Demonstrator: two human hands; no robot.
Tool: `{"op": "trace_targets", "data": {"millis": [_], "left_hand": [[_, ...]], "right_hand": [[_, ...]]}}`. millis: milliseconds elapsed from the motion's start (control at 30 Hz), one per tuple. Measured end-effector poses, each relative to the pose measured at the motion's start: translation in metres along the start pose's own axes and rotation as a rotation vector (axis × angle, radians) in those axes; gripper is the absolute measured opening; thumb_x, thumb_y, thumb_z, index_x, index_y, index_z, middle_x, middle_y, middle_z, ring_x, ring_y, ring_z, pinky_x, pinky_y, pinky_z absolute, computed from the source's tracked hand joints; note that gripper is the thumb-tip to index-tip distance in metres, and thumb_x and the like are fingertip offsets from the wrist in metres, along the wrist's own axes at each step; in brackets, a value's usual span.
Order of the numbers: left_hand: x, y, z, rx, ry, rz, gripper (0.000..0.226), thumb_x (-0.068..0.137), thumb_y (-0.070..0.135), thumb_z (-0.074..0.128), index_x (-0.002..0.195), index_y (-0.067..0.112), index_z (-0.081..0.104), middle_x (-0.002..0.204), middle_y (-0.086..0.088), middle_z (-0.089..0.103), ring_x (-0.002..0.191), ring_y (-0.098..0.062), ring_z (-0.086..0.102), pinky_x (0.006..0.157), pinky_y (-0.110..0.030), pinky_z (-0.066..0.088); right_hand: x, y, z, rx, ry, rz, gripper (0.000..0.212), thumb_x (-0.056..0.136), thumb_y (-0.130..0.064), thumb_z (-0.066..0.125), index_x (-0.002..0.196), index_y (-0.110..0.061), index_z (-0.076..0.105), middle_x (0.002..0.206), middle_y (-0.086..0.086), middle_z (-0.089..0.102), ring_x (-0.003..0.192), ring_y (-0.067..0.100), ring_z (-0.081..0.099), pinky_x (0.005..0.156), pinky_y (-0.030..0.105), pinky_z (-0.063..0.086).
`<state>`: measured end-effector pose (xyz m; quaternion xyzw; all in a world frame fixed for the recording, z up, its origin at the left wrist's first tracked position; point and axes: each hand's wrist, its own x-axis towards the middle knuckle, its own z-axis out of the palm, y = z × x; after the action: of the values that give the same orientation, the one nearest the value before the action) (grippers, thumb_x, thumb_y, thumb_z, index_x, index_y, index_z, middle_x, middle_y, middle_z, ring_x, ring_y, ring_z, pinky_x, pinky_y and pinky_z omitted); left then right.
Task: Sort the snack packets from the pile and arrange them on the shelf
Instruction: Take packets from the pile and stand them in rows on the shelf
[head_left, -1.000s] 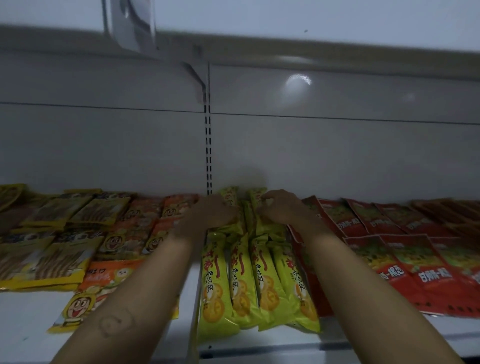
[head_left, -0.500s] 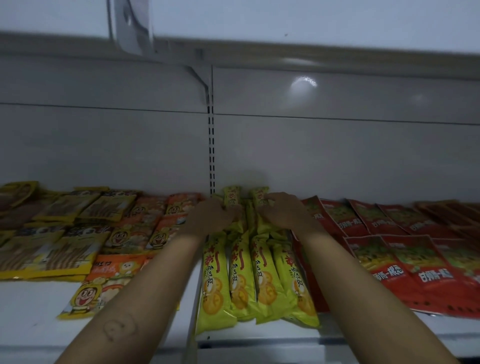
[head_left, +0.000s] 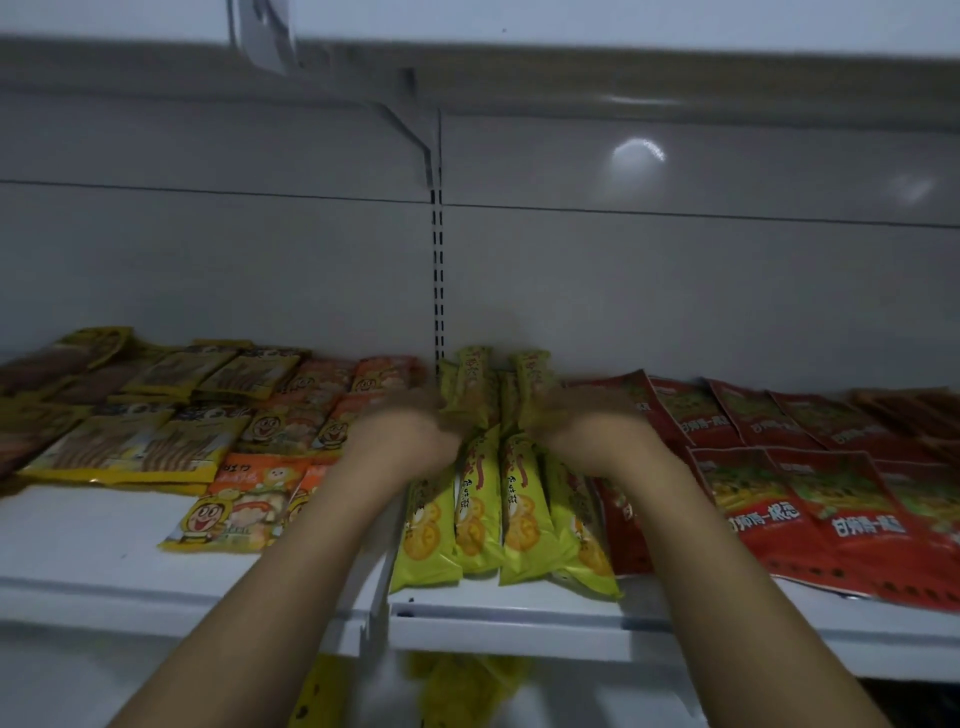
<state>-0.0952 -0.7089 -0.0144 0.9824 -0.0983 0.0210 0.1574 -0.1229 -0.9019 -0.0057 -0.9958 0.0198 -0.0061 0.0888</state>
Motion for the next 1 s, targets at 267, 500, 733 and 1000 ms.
{"op": "trace_targets", "data": {"millis": [267,500,733,1000], "left_hand": [[-0.052,0.008,0.016,0.018,-0.121,-0.059,0.041,0.097,0.045,0.052,0.130,0.020,0.056,0.126,-0.012,0.062,0.115,-0.031,0.058,0.091,-0.038,0.051],[-0.074,0.013,0.025,-0.116,-0.009,-0.082,0.043,0.097,0.027,0.060,0.139,0.025,0.055,0.133,-0.005,0.059,0.121,-0.026,0.056,0.096,-0.035,0.047],[-0.072,0.016,0.028,-0.223,0.018,-0.135,0.041,0.096,0.026,0.061,0.137,0.025,0.057,0.134,-0.005,0.060,0.119,-0.025,0.057,0.096,-0.033,0.046],[-0.070,0.017,0.024,-0.163,-0.022,-0.078,0.046,0.099,0.031,0.054,0.143,0.020,0.050,0.139,-0.009,0.057,0.126,-0.028,0.053,0.099,-0.034,0.046]], "right_hand": [[-0.071,-0.003,0.015,0.119,-0.095,0.016,0.043,0.094,-0.054,0.053,0.113,-0.019,0.067,0.112,0.005,0.068,0.107,0.027,0.061,0.079,0.031,0.047],[-0.079,-0.003,0.030,0.171,-0.050,-0.006,0.038,0.097,-0.047,0.052,0.102,-0.013,0.068,0.096,0.007,0.064,0.091,0.026,0.058,0.071,0.030,0.039],[-0.075,-0.003,0.030,0.150,-0.073,-0.042,0.039,0.100,-0.044,0.047,0.103,-0.010,0.067,0.106,0.009,0.066,0.098,0.028,0.060,0.074,0.031,0.043],[-0.079,0.002,0.023,0.216,-0.038,-0.057,0.054,0.098,-0.048,0.049,0.142,-0.017,0.049,0.139,0.009,0.055,0.128,0.030,0.050,0.100,0.037,0.043]]}}
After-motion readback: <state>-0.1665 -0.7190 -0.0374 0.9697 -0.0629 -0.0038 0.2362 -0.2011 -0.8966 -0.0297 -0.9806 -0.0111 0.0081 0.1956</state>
